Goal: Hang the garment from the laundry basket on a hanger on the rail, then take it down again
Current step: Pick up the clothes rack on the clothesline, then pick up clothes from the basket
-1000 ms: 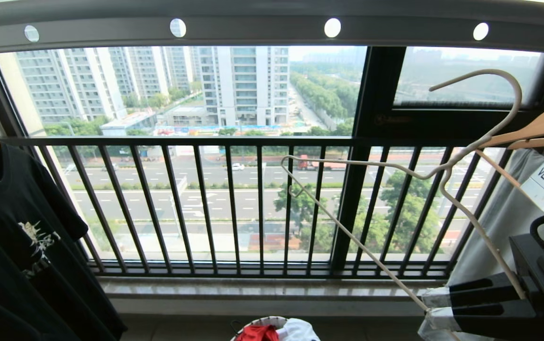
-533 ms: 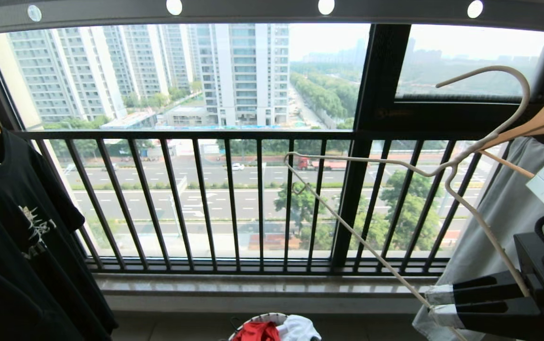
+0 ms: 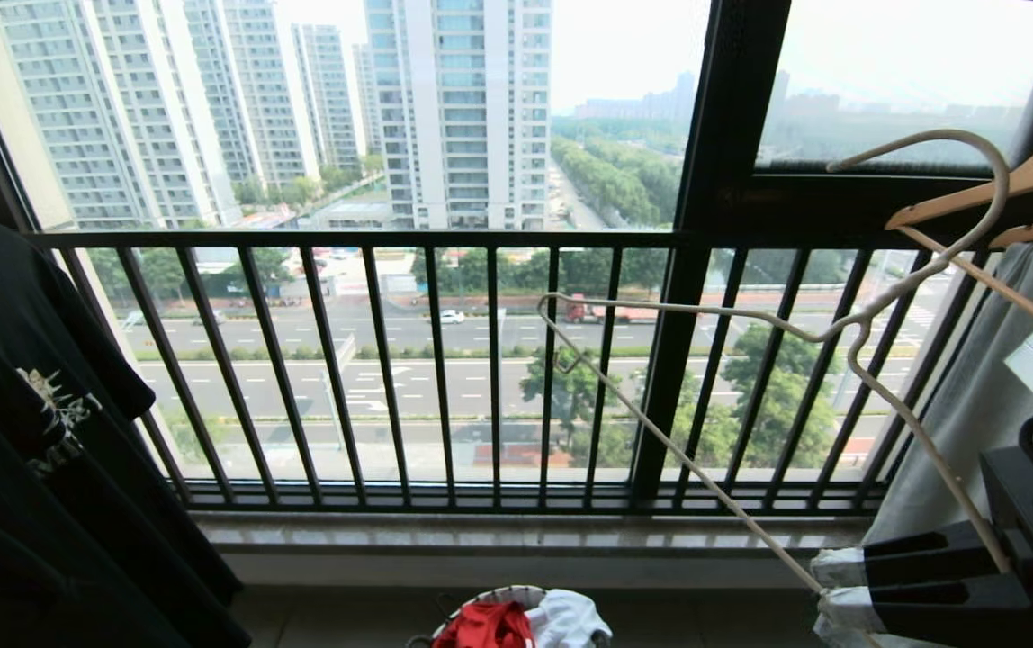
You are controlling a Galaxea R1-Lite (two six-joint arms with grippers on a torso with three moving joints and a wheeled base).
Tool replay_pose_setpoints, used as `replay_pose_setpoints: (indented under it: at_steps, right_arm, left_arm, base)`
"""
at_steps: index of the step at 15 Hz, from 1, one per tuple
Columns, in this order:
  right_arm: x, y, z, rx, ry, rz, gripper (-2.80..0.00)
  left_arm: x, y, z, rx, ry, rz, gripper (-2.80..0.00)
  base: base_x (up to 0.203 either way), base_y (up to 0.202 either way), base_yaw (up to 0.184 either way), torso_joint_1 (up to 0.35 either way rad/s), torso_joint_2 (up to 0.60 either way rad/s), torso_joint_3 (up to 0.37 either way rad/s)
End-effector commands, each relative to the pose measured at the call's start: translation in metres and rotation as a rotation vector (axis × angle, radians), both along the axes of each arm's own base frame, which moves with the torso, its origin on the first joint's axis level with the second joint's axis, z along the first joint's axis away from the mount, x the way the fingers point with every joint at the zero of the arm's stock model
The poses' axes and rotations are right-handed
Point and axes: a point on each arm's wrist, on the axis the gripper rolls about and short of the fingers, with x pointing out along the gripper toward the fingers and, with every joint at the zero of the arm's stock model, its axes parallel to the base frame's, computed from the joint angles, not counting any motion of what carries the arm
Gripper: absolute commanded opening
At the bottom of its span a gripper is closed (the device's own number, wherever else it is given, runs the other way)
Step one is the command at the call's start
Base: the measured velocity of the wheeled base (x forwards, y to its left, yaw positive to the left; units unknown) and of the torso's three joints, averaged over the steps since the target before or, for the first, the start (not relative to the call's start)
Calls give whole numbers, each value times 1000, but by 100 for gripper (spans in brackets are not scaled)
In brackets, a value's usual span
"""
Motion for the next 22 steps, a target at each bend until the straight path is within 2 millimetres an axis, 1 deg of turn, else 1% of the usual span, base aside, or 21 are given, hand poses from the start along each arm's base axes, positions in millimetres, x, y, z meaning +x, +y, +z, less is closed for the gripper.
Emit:
replay_pose_setpoints:
  at_steps: [1, 9, 22]
  right_arm:
    - [0, 0, -1, -2, 3, 2, -280]
    - [-2, -2, -1, -4, -12, 4, -280]
    - [-6, -5, -2, -10, -34, 15, -280]
  left_arm:
    - [0, 0, 0, 0, 1, -1, -280]
    - [0, 0, 0, 0, 1, -1, -280]
    - [0, 0, 0, 0, 1, -1, -280]
  base:
    - [0, 0, 0, -149, 341, 178]
    - [0, 0, 0, -166, 368, 203]
    - [0, 0, 0, -217, 527, 308]
